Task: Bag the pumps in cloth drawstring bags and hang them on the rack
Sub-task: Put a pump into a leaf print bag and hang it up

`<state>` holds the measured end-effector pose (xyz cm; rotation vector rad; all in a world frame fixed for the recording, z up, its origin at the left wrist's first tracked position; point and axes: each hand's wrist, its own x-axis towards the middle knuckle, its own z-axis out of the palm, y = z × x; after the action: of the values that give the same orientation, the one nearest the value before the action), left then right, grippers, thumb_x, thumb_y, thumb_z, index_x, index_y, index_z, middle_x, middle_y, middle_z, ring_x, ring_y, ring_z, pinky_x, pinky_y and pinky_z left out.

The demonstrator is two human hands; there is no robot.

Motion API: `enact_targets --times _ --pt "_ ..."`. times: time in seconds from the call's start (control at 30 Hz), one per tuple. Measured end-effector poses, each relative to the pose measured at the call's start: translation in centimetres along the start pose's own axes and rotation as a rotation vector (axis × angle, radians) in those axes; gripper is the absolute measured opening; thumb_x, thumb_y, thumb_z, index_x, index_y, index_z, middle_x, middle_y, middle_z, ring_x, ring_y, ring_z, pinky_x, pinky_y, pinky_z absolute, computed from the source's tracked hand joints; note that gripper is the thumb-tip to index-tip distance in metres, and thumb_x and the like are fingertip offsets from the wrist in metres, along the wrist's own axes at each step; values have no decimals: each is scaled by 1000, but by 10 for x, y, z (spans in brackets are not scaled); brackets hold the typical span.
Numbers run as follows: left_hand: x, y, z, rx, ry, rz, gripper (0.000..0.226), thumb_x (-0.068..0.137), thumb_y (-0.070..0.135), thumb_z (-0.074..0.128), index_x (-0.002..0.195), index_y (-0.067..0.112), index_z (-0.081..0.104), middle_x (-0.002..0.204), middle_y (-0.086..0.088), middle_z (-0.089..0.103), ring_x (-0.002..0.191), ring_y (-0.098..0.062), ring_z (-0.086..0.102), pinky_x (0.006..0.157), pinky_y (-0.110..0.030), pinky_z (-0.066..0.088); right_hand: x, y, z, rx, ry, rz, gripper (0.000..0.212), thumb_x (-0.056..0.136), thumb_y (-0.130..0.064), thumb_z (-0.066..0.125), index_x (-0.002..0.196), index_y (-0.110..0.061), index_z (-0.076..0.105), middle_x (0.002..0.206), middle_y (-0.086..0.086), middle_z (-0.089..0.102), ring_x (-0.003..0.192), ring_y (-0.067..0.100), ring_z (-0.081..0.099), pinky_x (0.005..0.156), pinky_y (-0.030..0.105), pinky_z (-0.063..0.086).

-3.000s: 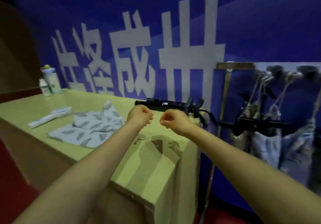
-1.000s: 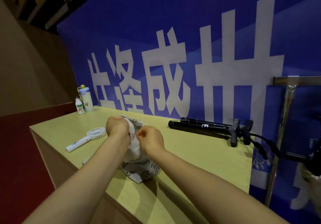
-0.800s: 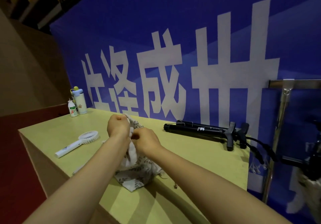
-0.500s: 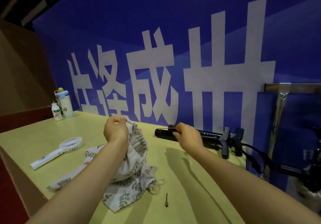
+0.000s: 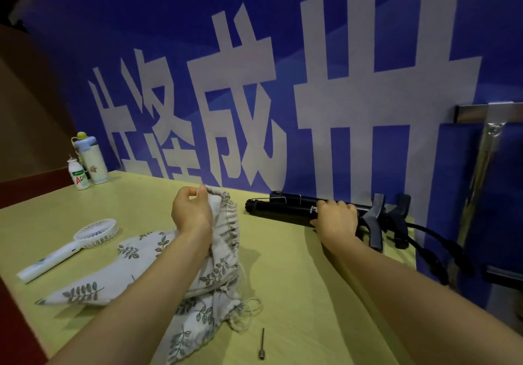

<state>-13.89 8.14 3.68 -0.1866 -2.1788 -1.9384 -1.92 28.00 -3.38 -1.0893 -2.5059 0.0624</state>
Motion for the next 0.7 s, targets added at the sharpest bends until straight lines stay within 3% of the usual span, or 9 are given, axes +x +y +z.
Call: enact_targets --times 0.07,0.23,0.43,0.53,0.6,0.7 --pt "-3 -3 4 7 -9 -12 20 94 28 50 83 11 53 72 -3 51 74 -26 47 68 -31 38 -1 1 2 -56 9 -6 42 90 -33 59 127 -15 52 124 7 59 120 26 51 103 40 35" --pt "-9 -1 6 34 -15 -15 20 95 28 50 85 11 51 85 -8 53 66 -23 44 58 -28 34 -6 4 3 -63 36 -54 42 90 -35 58 128 -16 51 126 6 58 120 25 50 104 40 34" --pt "-13 9 -7 64 -8 -50 19 96 26 49 88 9 52 92 -10 54 83 -28 50 72 -33 39 -25 6 -21 50 225 -65 43 92 -41 54 129 -21 49 122 1 60 113 21 52 100 36 35" --pt "-16 15 -14 92 -45 -93 31 95 26 50 71 7 49 80 -13 51 81 -37 52 80 -43 49 -45 7 -39 118 317 -96 44 92 -43 51 131 -24 47 121 -2 60 112 21 52 98 35 34" --pt "-24 21 -20 94 -51 -133 42 95 27 50 58 10 40 65 -9 44 73 -30 45 86 -48 50 -62 10 -50 167 358 -136 43 92 -41 53 131 -25 48 121 -3 60 112 20 52 100 35 33" --pt "-34 29 -28 56 -44 -157 42 94 28 52 58 13 37 64 -8 42 73 -27 44 81 -47 50 -86 14 -61 213 401 -217 41 89 -37 60 127 -24 53 118 -2 63 109 20 55 101 36 35"
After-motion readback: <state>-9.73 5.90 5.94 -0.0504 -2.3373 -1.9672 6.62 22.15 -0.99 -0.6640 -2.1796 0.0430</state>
